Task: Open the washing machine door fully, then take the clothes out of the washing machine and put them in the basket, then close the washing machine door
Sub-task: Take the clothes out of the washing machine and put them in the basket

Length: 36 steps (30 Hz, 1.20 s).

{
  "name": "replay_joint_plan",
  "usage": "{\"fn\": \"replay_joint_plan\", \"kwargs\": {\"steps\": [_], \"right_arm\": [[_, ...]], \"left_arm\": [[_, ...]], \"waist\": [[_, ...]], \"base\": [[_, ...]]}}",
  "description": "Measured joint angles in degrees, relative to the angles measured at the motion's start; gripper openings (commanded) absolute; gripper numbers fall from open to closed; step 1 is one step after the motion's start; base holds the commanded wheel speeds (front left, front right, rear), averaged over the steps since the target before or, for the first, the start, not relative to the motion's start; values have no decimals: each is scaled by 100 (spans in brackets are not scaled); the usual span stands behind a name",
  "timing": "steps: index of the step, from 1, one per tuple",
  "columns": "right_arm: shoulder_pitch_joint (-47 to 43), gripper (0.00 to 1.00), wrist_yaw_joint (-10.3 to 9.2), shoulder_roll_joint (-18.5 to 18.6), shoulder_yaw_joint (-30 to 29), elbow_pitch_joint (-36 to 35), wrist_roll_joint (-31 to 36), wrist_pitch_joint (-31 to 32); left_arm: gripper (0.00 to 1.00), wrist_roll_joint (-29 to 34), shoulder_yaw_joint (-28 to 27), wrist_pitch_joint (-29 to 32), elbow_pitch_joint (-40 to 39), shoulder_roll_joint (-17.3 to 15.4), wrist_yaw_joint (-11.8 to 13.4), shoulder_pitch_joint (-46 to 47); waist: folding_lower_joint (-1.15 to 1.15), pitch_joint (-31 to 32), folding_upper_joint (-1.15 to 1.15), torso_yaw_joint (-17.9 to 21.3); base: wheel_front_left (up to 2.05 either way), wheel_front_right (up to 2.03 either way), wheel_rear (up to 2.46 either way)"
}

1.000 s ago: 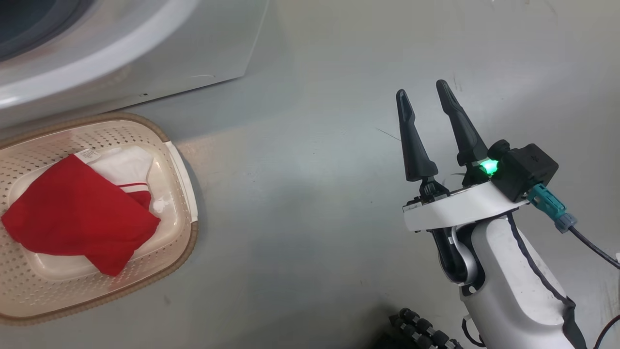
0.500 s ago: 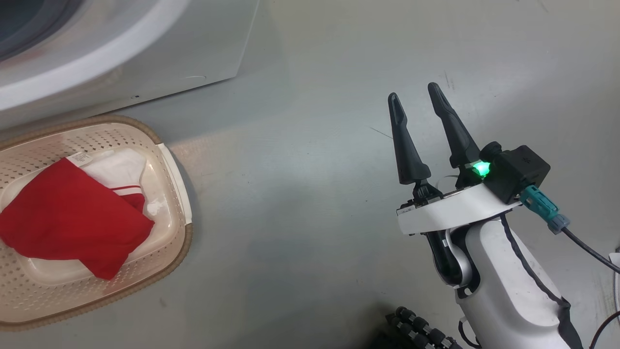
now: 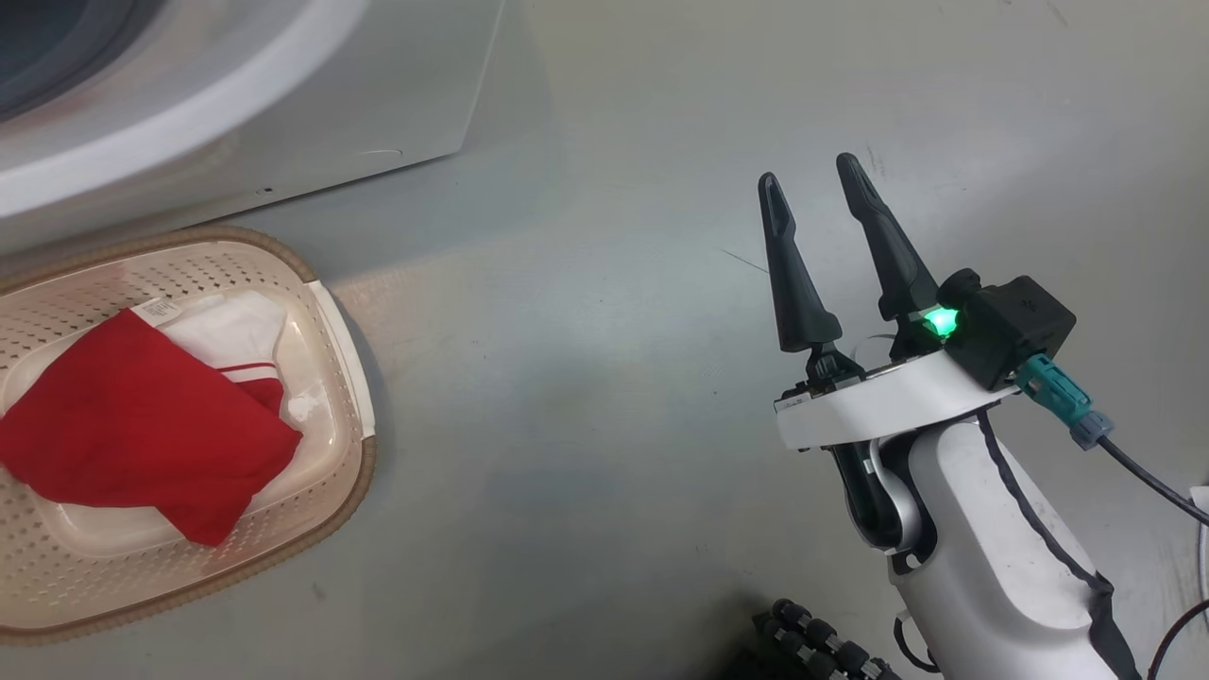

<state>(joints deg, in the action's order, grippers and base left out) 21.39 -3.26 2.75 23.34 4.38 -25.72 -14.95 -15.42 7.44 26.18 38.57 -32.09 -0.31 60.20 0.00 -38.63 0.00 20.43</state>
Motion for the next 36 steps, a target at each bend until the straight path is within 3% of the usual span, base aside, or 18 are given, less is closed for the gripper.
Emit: {"fn": "replay_joint_plan", "kwargs": {"steps": [11, 36], "right_arm": [[43, 100, -43, 1, -79, 52, 5, 0], [-81, 100, -33, 7, -366, 320, 490, 0]], "left_arm": [[0, -55, 4, -420, 175, 222, 48, -32], [0, -535, -366, -3054, -757, 1254, 62, -1405]], "waist": [[0, 101, 0, -58], [0, 762, 0, -657]], "base": [[0, 0, 0], [0, 0, 0]]}}
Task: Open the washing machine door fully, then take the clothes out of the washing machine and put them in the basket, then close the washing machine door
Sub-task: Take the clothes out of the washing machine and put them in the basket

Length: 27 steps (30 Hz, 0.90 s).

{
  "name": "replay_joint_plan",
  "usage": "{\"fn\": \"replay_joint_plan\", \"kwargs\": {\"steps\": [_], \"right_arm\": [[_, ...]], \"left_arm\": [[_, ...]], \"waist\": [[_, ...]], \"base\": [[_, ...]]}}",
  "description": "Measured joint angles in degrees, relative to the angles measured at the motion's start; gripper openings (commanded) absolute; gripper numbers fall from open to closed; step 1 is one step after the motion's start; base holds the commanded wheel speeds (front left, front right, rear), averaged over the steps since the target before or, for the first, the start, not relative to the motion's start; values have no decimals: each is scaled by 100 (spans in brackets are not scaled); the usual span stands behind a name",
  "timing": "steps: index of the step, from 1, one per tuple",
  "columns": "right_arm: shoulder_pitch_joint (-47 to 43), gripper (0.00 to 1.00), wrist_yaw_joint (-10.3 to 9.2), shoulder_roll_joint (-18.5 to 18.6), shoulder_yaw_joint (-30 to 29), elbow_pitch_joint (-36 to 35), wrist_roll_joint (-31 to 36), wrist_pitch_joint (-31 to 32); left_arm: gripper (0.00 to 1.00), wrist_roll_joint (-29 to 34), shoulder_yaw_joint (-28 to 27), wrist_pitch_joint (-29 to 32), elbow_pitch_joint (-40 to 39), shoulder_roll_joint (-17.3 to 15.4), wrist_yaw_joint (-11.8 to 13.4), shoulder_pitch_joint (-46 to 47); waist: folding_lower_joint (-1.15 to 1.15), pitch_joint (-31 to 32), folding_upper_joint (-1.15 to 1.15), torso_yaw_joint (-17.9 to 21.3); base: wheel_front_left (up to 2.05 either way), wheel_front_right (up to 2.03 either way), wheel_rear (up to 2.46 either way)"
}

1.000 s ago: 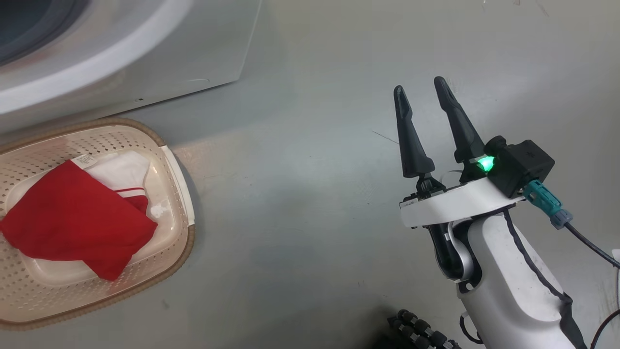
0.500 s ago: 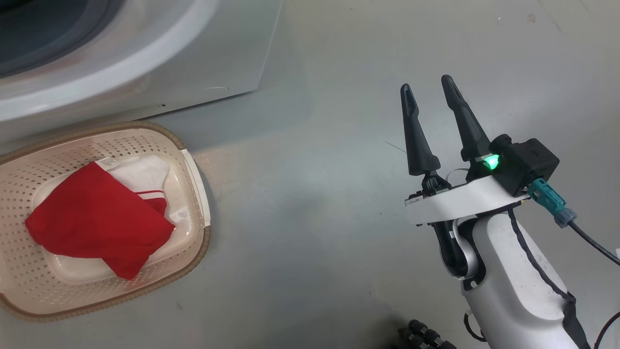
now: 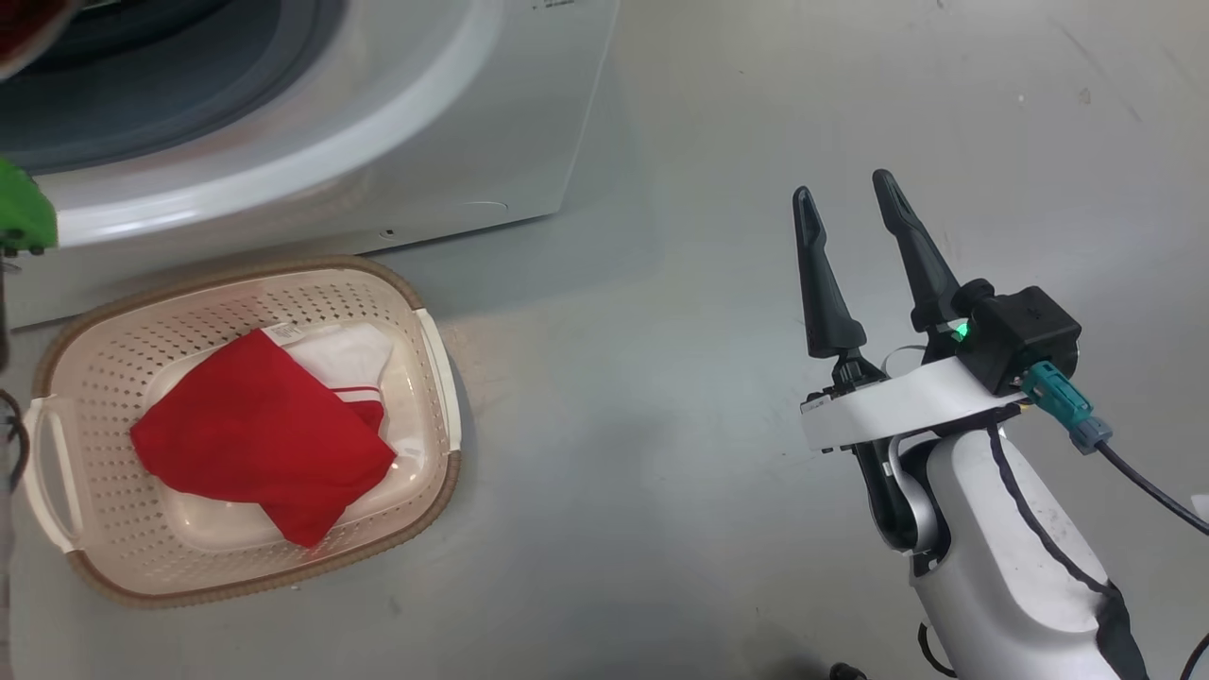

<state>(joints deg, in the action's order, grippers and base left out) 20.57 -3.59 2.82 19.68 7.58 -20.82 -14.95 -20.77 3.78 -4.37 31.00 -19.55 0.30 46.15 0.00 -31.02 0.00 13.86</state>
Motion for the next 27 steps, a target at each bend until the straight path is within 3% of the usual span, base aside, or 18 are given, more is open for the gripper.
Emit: {"fn": "replay_joint_plan", "kwargs": {"steps": [12, 27], "right_arm": [[-211, 100, 116, 1, -166, 176, 275, 0], [-769, 100, 252, 1, -398, 489, 388, 0]], "left_arm": [[0, -81, 121, -739, -709, 423, 43, -905], [0, -51, 281, -938, -1849, 687, 135, -1853]], "waist": [[0, 542, 0, -338], [0, 1441, 0, -697]], "base": [[0, 0, 0], [0, 0, 0]]}}
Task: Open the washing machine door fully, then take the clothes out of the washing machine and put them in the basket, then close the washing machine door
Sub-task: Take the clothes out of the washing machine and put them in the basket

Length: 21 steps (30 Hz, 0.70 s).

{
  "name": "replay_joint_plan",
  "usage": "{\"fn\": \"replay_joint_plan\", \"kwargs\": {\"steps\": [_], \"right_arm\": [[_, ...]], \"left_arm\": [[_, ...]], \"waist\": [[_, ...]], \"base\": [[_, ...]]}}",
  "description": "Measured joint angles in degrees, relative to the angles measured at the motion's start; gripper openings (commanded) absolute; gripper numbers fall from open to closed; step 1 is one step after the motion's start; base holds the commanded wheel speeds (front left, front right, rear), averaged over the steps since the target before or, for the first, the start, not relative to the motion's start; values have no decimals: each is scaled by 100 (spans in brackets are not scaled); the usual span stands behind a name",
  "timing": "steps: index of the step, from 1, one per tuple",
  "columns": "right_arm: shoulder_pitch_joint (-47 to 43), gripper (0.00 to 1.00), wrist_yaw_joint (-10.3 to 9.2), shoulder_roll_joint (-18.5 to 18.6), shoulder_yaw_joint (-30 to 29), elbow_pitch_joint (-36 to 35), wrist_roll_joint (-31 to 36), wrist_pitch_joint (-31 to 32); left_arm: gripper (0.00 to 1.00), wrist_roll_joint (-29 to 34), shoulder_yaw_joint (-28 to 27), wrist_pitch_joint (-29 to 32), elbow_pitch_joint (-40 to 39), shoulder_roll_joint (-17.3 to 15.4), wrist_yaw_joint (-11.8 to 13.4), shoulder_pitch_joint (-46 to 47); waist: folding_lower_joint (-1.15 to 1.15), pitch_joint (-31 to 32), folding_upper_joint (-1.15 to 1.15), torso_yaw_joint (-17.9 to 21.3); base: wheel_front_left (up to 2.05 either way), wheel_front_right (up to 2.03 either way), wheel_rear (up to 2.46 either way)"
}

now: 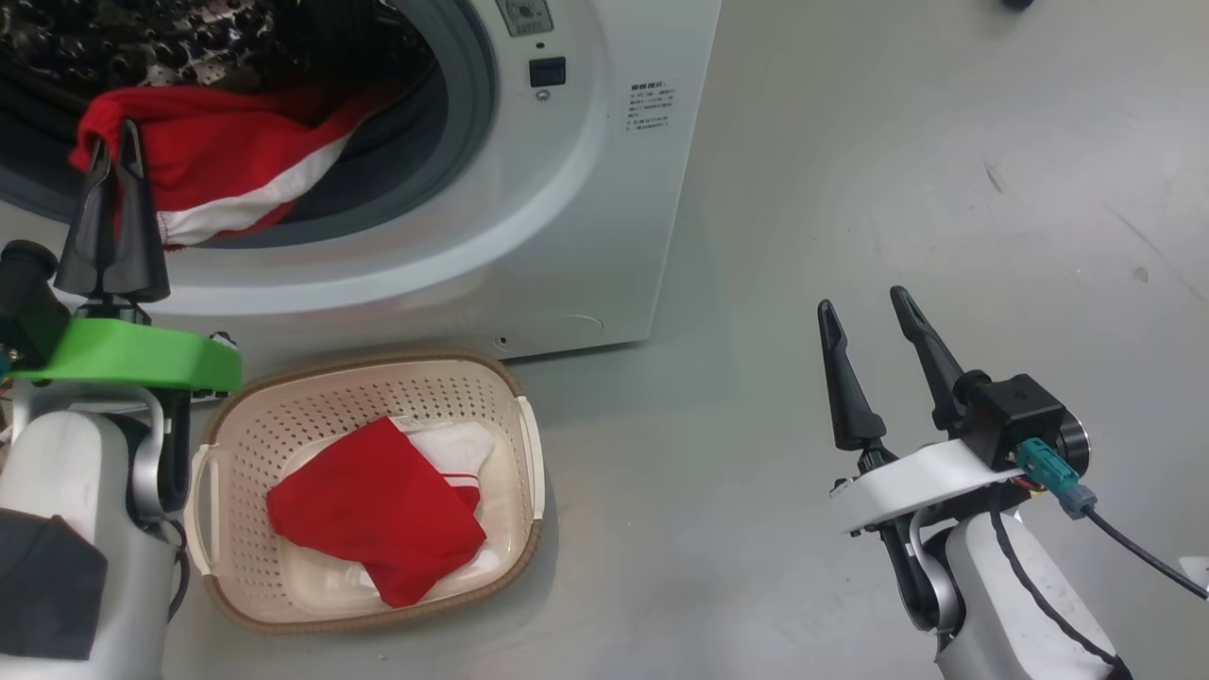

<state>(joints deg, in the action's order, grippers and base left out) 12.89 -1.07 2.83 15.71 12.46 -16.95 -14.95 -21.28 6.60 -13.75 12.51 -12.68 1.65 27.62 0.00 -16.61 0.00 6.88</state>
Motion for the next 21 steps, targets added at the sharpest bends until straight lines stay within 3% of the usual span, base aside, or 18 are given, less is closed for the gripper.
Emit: {"fn": "replay_joint_plan", "kwargs": {"steps": [21], "right_arm": [[-656, 100, 101, -4, -210, 116, 81, 1]], "left_arm": [[0, 274, 69, -44, -1629, 68, 212, -697]], "waist": [[0, 1117, 0, -293]], "base": [[0, 0, 0]]}}
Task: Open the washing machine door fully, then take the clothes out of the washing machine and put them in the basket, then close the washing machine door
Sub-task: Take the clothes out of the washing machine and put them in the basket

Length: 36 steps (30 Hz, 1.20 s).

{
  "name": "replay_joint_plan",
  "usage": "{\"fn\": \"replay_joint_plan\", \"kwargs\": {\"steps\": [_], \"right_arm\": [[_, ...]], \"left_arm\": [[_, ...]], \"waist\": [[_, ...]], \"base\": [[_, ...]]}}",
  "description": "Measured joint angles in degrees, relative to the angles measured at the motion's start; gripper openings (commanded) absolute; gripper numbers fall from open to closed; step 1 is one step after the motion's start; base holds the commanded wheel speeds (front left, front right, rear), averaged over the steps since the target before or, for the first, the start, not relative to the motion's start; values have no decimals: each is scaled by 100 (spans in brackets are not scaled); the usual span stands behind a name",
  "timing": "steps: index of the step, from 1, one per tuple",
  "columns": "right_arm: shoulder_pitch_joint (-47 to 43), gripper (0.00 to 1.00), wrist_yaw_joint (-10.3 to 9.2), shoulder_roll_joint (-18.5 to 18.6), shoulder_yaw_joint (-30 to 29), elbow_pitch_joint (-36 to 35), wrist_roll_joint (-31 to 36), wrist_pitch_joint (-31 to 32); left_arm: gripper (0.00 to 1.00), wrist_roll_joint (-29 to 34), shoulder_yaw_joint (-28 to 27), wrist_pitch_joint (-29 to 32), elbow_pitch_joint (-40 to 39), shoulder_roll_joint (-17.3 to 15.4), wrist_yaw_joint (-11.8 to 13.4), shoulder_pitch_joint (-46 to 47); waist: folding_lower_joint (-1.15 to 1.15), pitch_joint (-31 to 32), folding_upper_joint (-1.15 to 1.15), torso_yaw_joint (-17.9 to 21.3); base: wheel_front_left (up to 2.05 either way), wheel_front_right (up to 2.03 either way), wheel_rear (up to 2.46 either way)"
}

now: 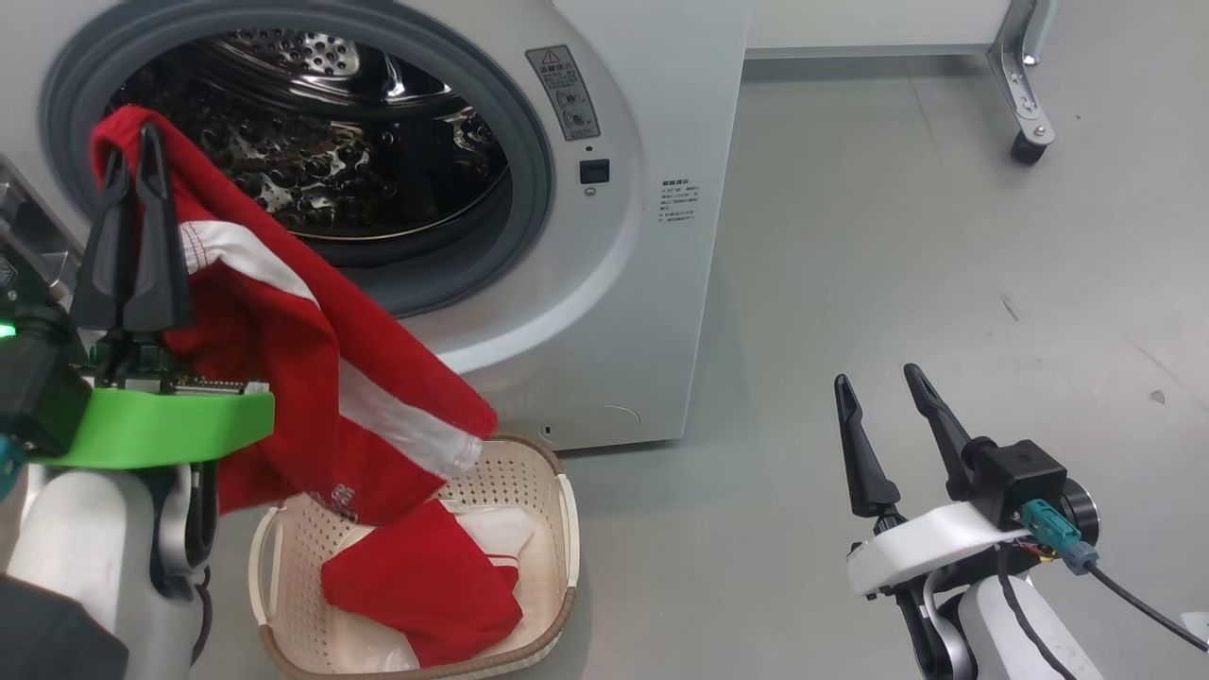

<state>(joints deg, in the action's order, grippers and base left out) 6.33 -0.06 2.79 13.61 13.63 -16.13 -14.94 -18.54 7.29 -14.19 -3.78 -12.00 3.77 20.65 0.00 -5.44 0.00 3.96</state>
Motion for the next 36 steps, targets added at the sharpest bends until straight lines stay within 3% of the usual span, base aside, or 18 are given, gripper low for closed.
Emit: {"fn": "replay_joint_plan", "kwargs": {"steps": [16, 24, 36], "right_arm": [[-63, 100, 57, -7, -48, -192, 22, 0], [-25, 100, 57, -7, -62, -367, 133, 0], [319, 100, 56, -7, -90, -637, 260, -1]], "left_arm": [[0, -99, -24, 616, -341, 87, 156, -1386], [0, -365, 207, 853, 14, 392, 172, -1934], [0, -476, 174, 857, 515, 411, 165, -1606]], "waist": [[0, -85, 0, -12], [0, -407, 0, 7], [0, -1190, 0, 133]], "base": [[0, 0, 0], [0, 0, 0], [0, 0, 0]]}}
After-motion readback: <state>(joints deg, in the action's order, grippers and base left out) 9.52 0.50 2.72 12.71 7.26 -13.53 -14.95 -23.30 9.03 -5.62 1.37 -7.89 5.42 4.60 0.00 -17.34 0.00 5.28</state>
